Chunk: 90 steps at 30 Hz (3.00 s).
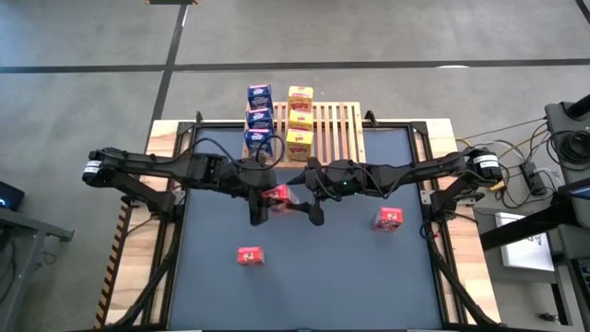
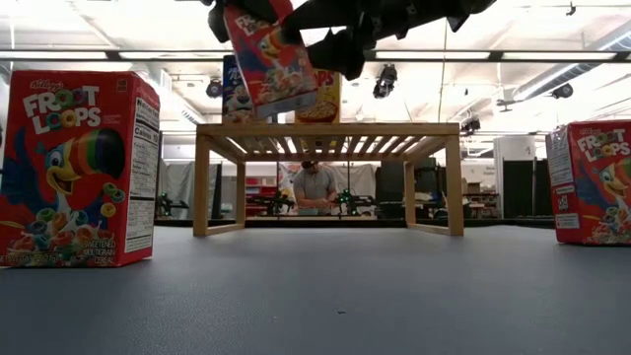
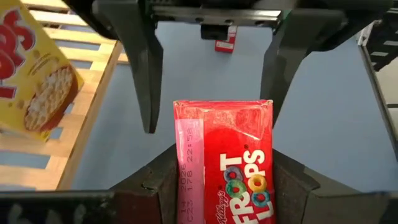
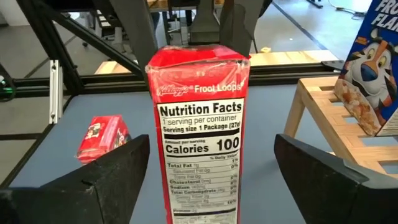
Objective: Stack cereal on shelf
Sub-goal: Put the top red cereal box on the shelf
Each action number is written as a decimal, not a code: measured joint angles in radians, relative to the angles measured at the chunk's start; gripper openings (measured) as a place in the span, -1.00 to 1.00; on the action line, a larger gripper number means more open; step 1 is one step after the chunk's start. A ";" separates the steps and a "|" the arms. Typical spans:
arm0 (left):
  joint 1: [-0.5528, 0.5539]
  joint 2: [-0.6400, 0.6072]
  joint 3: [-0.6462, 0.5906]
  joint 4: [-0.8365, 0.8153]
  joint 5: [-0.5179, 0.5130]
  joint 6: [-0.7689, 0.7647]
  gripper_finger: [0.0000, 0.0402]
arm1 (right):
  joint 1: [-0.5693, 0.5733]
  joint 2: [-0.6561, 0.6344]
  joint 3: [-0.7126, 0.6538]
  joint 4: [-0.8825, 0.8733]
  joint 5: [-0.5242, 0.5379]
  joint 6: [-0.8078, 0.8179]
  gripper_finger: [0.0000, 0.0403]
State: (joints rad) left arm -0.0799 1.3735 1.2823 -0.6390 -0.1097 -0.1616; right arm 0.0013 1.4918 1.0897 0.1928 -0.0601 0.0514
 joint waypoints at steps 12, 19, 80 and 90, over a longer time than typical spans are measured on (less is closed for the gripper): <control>0.000 0.000 0.000 0.022 0.019 0.022 -0.22 | 0.000 0.000 0.000 0.000 -0.046 -0.013 0.44; 0.000 0.000 0.000 0.022 0.018 0.022 -0.22 | 0.000 0.001 0.000 0.000 -0.047 -0.026 0.18; -0.020 -0.556 -0.592 0.745 -0.023 0.117 0.43 | -0.368 -0.685 -0.311 0.027 -0.150 -0.324 -0.18; -0.019 -0.551 -0.622 0.804 -0.003 0.150 0.43 | -0.789 -0.568 -0.306 0.071 -0.582 -0.280 -0.17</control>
State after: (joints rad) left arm -0.0994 0.8223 0.6600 0.1652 -0.1127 -0.0120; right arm -0.7879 0.9234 0.7837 0.2634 -0.6424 -0.2288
